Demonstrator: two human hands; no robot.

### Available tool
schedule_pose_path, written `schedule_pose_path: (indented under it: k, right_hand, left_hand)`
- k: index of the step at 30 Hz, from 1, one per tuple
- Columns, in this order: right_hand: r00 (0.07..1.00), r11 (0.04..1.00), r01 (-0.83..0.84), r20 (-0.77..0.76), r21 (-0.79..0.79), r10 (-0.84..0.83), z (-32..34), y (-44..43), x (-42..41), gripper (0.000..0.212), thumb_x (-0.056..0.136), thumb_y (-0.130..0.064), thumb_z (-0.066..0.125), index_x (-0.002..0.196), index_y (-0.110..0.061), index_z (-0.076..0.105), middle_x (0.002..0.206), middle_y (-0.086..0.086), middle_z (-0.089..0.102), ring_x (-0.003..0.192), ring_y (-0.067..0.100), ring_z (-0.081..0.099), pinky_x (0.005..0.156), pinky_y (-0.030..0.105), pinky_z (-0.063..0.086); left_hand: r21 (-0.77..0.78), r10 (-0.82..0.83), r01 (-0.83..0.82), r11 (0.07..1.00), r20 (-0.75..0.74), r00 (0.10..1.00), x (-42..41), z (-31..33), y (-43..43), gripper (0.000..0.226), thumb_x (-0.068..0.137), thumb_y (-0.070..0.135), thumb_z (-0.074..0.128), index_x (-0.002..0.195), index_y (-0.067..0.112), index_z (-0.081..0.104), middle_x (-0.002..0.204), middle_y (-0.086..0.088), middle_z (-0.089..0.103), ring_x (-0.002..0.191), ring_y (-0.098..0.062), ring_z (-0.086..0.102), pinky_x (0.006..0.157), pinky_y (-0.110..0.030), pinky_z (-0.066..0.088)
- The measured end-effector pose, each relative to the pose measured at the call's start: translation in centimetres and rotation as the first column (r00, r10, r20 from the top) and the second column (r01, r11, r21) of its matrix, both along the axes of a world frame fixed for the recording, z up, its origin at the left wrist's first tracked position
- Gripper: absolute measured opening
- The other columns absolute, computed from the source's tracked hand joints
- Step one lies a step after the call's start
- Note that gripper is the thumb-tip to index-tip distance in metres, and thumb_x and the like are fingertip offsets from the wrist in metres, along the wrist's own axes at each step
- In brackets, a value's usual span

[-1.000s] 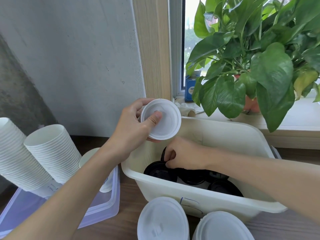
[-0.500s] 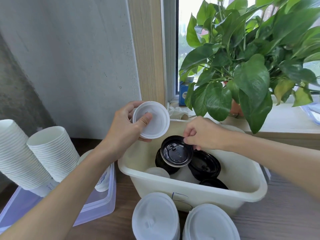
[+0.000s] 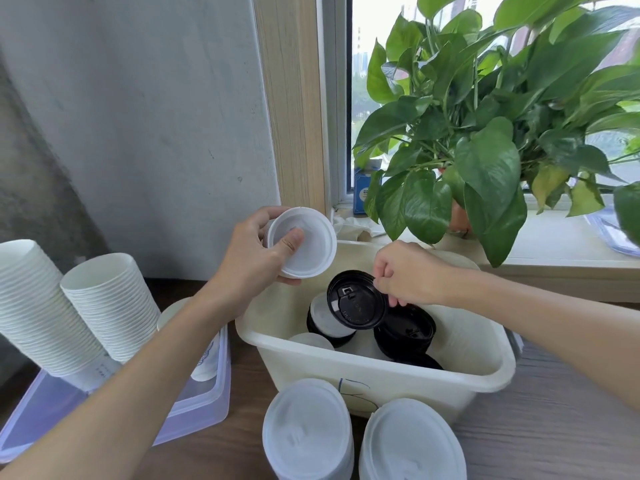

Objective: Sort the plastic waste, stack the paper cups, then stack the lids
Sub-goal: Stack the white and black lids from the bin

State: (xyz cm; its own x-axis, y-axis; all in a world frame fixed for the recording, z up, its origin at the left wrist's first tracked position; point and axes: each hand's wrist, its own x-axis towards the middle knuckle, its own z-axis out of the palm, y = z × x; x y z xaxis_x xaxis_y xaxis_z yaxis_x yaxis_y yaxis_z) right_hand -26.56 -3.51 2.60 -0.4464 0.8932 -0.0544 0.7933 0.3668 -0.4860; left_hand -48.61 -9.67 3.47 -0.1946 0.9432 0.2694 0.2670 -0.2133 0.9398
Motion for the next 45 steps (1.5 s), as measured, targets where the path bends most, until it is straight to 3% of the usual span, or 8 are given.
schedule_pose_path:
  k: [5, 10, 13, 19, 23, 26, 36, 45]
  right_hand:
    - [0.987, 1.0, 0.011, 0.162, 0.02, -0.014, -0.1, 1.1, 0.7, 0.012, 0.087, -0.002, 0.05, 0.091, -0.003, 0.062, 0.071, 0.013, 0.068, 0.052, 0.018, 0.053, 0.047, 0.018, 0.041]
    - [0.909, 0.976, -0.049, 0.415, 0.212, -0.044, -0.9, 1.3, 1.7, 0.008, 0.082, -0.012, 0.05, 0.083, -0.008, 0.057, 0.085, 0.007, 0.061, 0.07, 0.026, 0.057, 0.062, 0.032, 0.048]
    - [0.965, 0.959, -0.124, 0.256, 0.256, 0.056, -1.5, 0.8, 0.9, 0.01, 0.086, -0.02, 0.053, 0.082, -0.012, 0.057, 0.086, 0.005, 0.064, 0.077, 0.027, 0.06, 0.071, 0.037, 0.053]
    - [0.949, 0.933, -0.316, 0.052, 0.174, 0.312, -3.0, 1.0, -2.7, 0.045, 0.093, -0.042, 0.055, 0.133, -0.021, 0.055, 0.133, -0.012, 0.057, 0.122, 0.009, 0.051, 0.101, 0.024, 0.039]
    - [0.932, 0.929, -0.361, 0.061, 0.081, 0.357, -5.0, 1.7, -4.5, 0.03, 0.088, -0.035, 0.058, 0.118, -0.033, 0.058, 0.11, -0.018, 0.058, 0.099, 0.003, 0.052, 0.092, 0.028, 0.038]
    - [0.939, 0.941, -0.33, 0.13, 0.071, 0.319, -5.5, 1.9, -5.0, 0.051, 0.09, -0.027, 0.06, 0.14, -0.023, 0.048, 0.136, -0.004, 0.055, 0.125, 0.018, 0.045, 0.105, 0.033, 0.037]
    - [0.953, 0.907, -0.288, 0.003, 0.306, 0.302, -4.7, 2.0, -4.6, 0.007, 0.082, -0.009, 0.061, 0.08, -0.01, 0.068, 0.084, 0.001, 0.063, 0.081, 0.016, 0.054, 0.075, 0.032, 0.045]
    - [0.97, 0.825, -0.162, -0.064, 0.542, 0.233, -1.9, 1.4, -1.7, 0.018, 0.091, -0.016, 0.057, 0.08, -0.014, 0.071, 0.084, -0.001, 0.054, 0.08, 0.02, 0.053, 0.067, 0.046, 0.05]
  left_hand:
    - [0.001, -0.006, 0.006, 1.0, -0.009, 1.0, 0.0, 0.0, 0.0, 0.029, 0.095, 0.017, 0.068, 0.123, 0.016, 0.063, 0.114, -0.012, 0.066, 0.096, -0.026, 0.069, 0.059, -0.041, 0.062]
    - [0.006, -0.016, 0.017, 1.0, -0.019, 1.0, 0.2, -0.1, 0.0, 0.028, 0.094, 0.017, 0.068, 0.122, 0.017, 0.063, 0.113, -0.011, 0.067, 0.096, -0.026, 0.069, 0.059, -0.041, 0.063]
    - [0.024, -0.011, 0.011, 1.0, -0.018, 1.0, 0.3, -0.2, 0.1, 0.028, 0.094, 0.017, 0.068, 0.122, 0.016, 0.064, 0.112, -0.01, 0.067, 0.096, -0.025, 0.069, 0.058, -0.039, 0.062]
    - [0.099, 0.033, -0.028, 0.995, -0.041, 0.999, -0.3, -0.7, 0.1, 0.025, 0.093, 0.019, 0.07, 0.118, 0.02, 0.065, 0.108, -0.003, 0.068, 0.098, -0.022, 0.067, 0.062, -0.041, 0.063]
    - [0.122, 0.058, -0.049, 0.991, -0.066, 0.996, -0.9, -0.9, 0.2, 0.027, 0.093, 0.02, 0.07, 0.119, 0.022, 0.065, 0.109, -0.001, 0.069, 0.101, -0.023, 0.067, 0.067, -0.044, 0.063]
    - [0.111, 0.045, -0.039, 0.993, -0.052, 0.998, -0.9, -0.8, 0.2, 0.029, 0.093, 0.02, 0.07, 0.122, 0.021, 0.065, 0.111, -0.002, 0.067, 0.103, -0.024, 0.066, 0.063, -0.044, 0.064]
    - [0.099, 0.048, -0.044, 0.994, -0.047, 0.998, -0.9, -0.9, 0.2, 0.031, 0.094, 0.021, 0.07, 0.124, 0.021, 0.063, 0.114, -0.003, 0.066, 0.105, -0.025, 0.066, 0.063, -0.044, 0.064]
    - [0.054, 0.076, -0.077, 0.996, 0.011, 0.997, -0.4, -0.4, 0.1, 0.031, 0.093, 0.019, 0.069, 0.124, 0.021, 0.062, 0.115, -0.004, 0.064, 0.103, -0.028, 0.066, 0.061, -0.041, 0.063]
